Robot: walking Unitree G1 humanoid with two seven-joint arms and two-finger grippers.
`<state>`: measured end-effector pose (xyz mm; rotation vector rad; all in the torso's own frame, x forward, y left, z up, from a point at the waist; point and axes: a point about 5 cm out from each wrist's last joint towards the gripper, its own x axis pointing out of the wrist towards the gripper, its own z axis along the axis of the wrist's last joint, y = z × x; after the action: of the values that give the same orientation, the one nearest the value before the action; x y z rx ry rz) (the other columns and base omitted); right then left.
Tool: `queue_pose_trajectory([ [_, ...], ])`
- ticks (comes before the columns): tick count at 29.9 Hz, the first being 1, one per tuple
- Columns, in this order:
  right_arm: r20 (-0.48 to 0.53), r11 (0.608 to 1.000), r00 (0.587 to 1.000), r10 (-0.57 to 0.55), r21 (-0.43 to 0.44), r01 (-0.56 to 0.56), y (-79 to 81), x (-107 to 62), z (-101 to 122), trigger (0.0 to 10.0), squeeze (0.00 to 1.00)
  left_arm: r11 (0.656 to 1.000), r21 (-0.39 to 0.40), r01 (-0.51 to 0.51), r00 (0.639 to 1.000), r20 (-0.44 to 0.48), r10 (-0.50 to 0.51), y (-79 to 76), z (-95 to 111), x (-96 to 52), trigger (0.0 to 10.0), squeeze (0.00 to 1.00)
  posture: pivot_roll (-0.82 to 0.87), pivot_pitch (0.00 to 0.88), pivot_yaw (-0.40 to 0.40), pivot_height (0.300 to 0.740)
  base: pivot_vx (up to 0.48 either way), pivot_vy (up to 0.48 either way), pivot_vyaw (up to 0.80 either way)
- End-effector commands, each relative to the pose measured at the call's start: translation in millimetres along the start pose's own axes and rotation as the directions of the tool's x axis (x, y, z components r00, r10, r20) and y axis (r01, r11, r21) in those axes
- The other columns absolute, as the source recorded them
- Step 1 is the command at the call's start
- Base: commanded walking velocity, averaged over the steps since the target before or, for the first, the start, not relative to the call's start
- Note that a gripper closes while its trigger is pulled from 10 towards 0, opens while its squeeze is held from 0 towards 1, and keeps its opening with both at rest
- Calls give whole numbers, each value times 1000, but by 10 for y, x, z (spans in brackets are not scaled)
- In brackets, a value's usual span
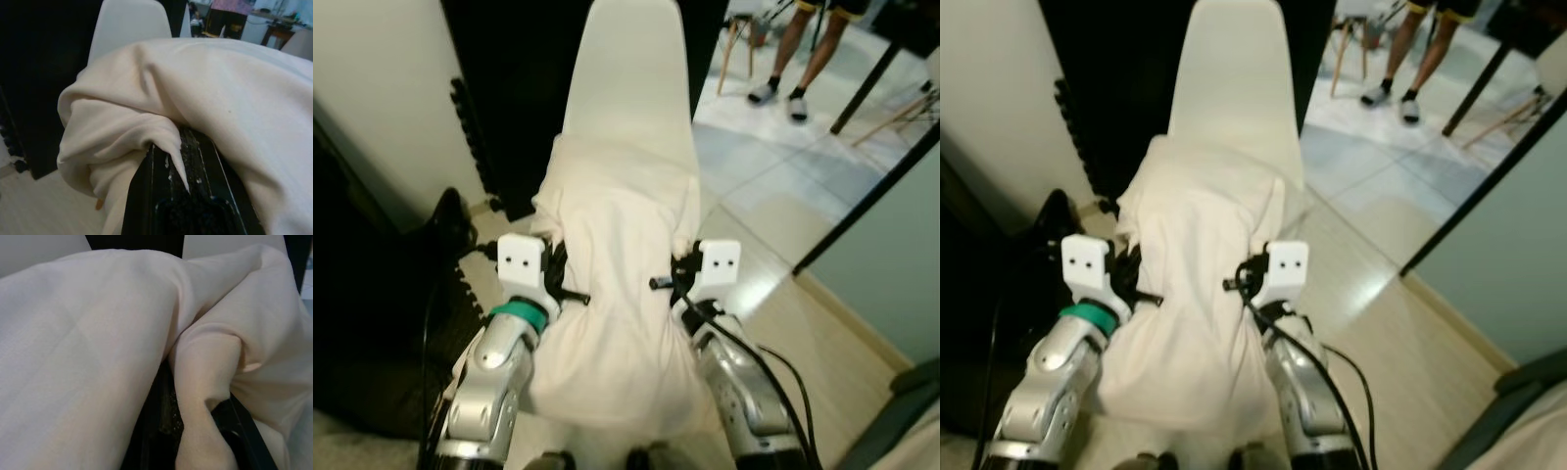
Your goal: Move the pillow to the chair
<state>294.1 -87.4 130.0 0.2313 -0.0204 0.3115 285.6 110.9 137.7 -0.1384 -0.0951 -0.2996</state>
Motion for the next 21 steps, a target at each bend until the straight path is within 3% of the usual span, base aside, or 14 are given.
queue_pose_trajectory([
  [1,60,996,994,88,22,-89,221,31,82,10000,0,995,-20,101,995,24,-100,-202,32,31,10000,0,-16,64,45,740,285,0,0],
  [16,55,995,994,93,16,-94,226,38,78,10000,0,994,-36,104,994,28,-103,-201,39,24,10000,0,-15,67,40,740,304,0,0],
  [21,57,995,994,96,16,-97,230,38,77,10000,0,994,-40,102,995,28,-101,-199,37,22,10000,0,-15,67,39,740,349,0,-328],
])
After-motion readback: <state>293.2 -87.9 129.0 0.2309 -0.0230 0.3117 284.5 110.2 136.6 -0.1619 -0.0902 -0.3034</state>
